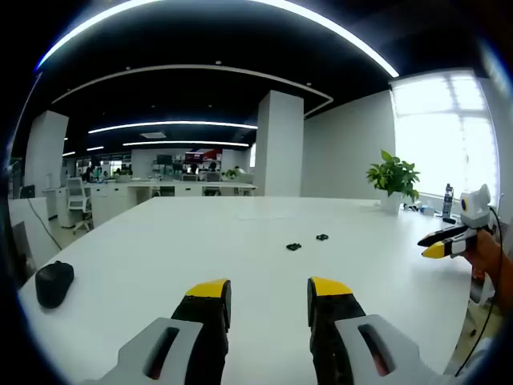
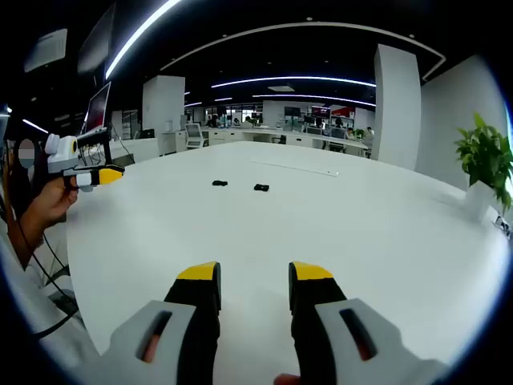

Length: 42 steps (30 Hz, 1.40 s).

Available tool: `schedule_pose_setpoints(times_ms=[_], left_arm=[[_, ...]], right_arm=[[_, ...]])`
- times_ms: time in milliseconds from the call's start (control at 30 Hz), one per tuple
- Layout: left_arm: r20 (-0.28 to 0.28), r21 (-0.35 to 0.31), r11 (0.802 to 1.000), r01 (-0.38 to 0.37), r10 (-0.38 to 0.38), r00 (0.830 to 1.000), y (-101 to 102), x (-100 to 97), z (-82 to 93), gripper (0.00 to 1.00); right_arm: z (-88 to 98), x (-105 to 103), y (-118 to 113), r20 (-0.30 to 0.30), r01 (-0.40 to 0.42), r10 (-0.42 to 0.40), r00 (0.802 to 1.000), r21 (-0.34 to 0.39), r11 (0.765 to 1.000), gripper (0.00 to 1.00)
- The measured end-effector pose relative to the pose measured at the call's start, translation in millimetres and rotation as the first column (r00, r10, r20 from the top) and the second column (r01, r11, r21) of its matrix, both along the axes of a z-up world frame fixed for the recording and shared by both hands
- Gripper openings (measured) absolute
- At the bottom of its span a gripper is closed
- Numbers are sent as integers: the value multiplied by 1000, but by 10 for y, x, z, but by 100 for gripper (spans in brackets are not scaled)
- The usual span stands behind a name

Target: Snap the two parts of the plastic buckle together until the buckle closes and remains connected.

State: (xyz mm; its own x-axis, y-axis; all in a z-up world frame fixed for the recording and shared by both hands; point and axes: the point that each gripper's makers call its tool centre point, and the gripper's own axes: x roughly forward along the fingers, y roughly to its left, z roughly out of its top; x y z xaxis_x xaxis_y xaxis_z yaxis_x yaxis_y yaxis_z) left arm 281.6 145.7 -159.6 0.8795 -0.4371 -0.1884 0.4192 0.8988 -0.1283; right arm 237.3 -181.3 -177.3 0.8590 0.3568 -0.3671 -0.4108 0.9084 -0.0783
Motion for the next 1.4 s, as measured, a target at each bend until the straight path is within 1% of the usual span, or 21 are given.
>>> schedule_pose_setpoints(times_ms=[67,100,133,200,367,533,633,1000,1067,1400], left_arm=[[-1,2,1000,-3,3,1000,3,0,-11,40],[2,-3,1000,-9,9,1000,9,4,-3,43],[23,-13,1000,-12,13,1000,12,5,30,46],[33,-6,1000,-14,14,999,10,5,43,50],[37,-3,1000,-7,7,999,-20,2,48,50],[18,-9,1000,16,-16,1000,-85,-1,18,48],[19,-6,1000,23,-23,1000,-115,6,22,47],[6,5,999,43,-43,999,-155,40,7,47],[3,-5,998,57,-57,998,-178,39,12,47],[1,2,998,59,-59,998,-167,82,4,47]], right_arm=[[-3,-8,-15,2,3,-3,1000,0,1000,34],[-3,-10,-18,2,5,-5,1000,0,1000,34],[-5,-13,-26,3,8,-8,1000,2,1000,34],[-11,-19,-28,2,9,-9,1000,4,1000,34],[-36,-28,-11,-4,4,-4,1000,5,1000,34],[-23,-22,-5,-1,2,-2,1000,0,1000,34],[-16,-17,-1,0,0,0,1000,-2,1000,34],[-4,31,12,0,-4,4,1000,2,1000,33],[-1,43,16,1,-6,6,1000,0,1000,33],[-13,77,-23,1,1,-1,1000,-6,1000,33]])
